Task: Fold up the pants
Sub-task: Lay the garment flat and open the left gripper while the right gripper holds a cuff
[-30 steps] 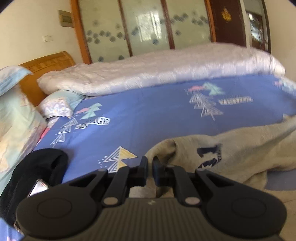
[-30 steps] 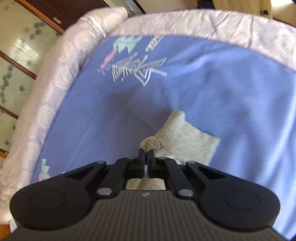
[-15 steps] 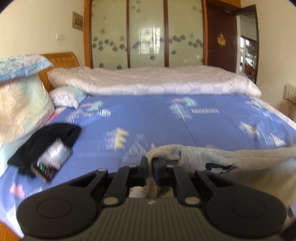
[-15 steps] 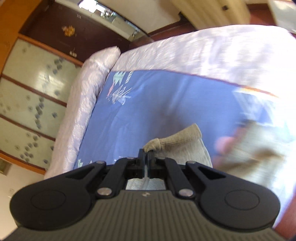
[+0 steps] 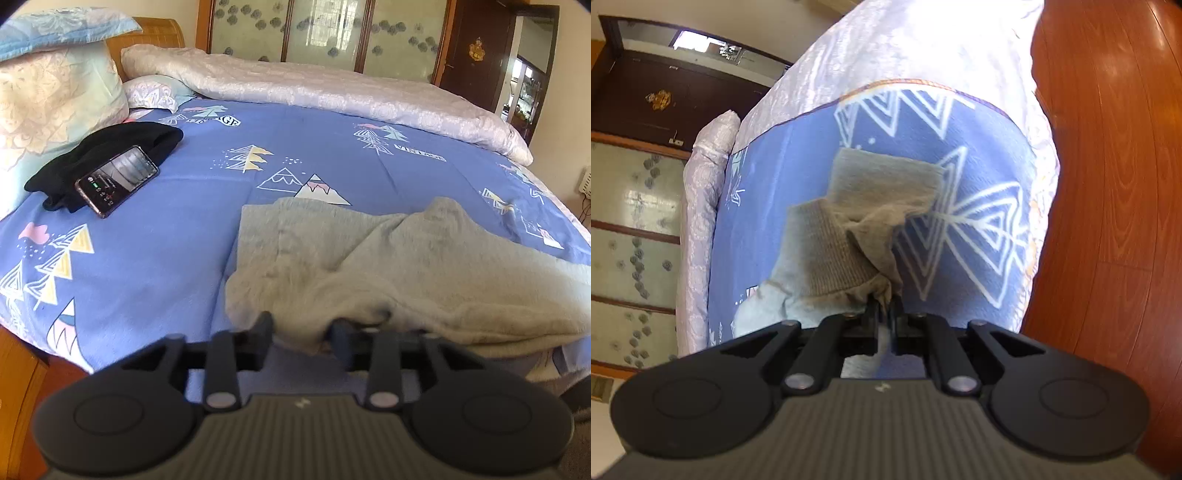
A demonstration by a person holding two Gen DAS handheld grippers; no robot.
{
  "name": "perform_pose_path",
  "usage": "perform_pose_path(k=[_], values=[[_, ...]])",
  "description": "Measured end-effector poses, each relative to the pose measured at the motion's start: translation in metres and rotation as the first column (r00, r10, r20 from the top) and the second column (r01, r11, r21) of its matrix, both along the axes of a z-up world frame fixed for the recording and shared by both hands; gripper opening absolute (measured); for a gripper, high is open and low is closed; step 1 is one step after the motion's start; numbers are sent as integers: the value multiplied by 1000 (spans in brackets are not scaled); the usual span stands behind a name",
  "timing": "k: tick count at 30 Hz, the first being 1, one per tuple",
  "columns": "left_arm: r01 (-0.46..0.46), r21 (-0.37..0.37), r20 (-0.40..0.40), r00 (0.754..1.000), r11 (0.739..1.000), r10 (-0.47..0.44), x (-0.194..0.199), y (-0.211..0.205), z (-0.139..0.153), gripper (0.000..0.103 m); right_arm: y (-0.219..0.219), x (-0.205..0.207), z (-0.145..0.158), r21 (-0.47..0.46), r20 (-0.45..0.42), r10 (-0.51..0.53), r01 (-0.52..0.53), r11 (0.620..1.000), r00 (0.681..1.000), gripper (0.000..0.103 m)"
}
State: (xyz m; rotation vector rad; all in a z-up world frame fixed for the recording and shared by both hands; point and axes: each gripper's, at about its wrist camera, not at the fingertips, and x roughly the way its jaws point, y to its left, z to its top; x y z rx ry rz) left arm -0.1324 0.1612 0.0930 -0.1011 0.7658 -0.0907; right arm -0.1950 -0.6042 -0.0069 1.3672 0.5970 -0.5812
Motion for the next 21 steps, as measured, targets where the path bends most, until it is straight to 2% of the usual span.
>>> perform_pose_path(k=[3,4,8,10,12,14,15,16,17,19,21], values=[[-9,-85,46,999,996,13,-9,17,14,38,-7,-6,4,-10,33,9,-9,1000,999,24],[-35,-127,67,997,991,44,-11,28,19,39,-11,-10,6,-10,37,3,-3,1000,999,32],[-126,-310,114,979,942,168,-3,66,36,39,-23,-28,13,-76,23,-77,79,994,997,34],[-147,-347,110,974,926,196,11,75,38,39,-25,-32,18,-125,14,-103,104,987,995,34],[-171,-322,91,973,931,210,30,75,34,40,-24,-33,24,-153,26,-104,107,982,994,34],[-165,-266,82,978,950,192,54,68,30,44,-19,-28,29,-179,25,-95,98,979,995,34],[-152,-240,84,981,959,177,65,64,28,56,-16,-22,32,-193,26,-82,86,977,996,34],[-133,-218,75,985,967,152,83,61,24,75,-14,-21,33,-201,30,-68,73,977,997,34],[-108,-213,62,990,971,124,98,57,19,88,-13,-21,35,-206,37,-51,57,977,998,34],[-65,-209,24,997,976,71,126,49,4,89,-4,-11,37,-215,52,-15,26,976,999,34],[-46,-173,-27,999,984,42,155,38,-13,83,11,2,36,-225,52,39,-27,974,998,34]])
